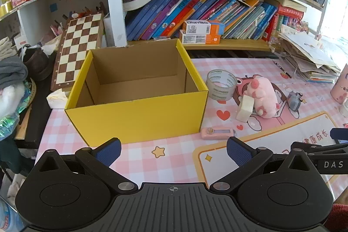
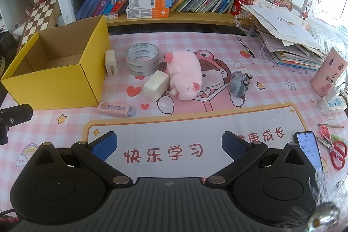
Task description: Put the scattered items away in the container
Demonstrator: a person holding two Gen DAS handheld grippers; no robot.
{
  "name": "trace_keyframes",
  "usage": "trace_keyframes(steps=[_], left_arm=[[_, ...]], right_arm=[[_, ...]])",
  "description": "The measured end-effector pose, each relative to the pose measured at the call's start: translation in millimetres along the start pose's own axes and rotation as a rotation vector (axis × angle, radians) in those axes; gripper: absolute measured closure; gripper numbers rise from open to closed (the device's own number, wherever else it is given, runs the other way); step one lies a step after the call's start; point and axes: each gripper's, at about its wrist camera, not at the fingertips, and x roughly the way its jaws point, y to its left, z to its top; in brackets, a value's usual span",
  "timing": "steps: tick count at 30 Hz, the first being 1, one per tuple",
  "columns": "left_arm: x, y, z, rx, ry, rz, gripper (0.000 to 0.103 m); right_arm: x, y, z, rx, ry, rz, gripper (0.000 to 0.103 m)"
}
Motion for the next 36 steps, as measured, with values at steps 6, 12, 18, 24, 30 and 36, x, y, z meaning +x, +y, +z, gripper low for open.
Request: trace_keyframes(steps=[6, 12, 18, 24, 30, 36], left_arm=[[2, 0, 0, -0.001, 0.008, -0.007, 0.0], [5, -1, 1, 0.0, 0.013, -0.015, 0.0], [7, -3, 1, 0.001, 0.018, -0.024, 0.0], [12, -14, 4, 0.007, 0.024, -0.027, 0.0], [20, -27, 6, 0.016, 0.041, -0.045, 0.0], [32, -39, 12, 0.011, 0.042, -0.044, 0.0]], right_arm=[[0, 1, 0, -0.002, 0.003, -0.003, 0.0], [1, 2, 0, -0.002, 0.003, -0.006, 0.0], [3, -1, 1, -0.004, 0.011, -0.006, 0.0], [7, -10, 2, -0.006, 0.019, -0.001, 0.0], [14, -24, 6, -0.01, 0.028, 0.014, 0.0], [23, -43, 14, -0.021, 0.022, 0.038, 0.0]])
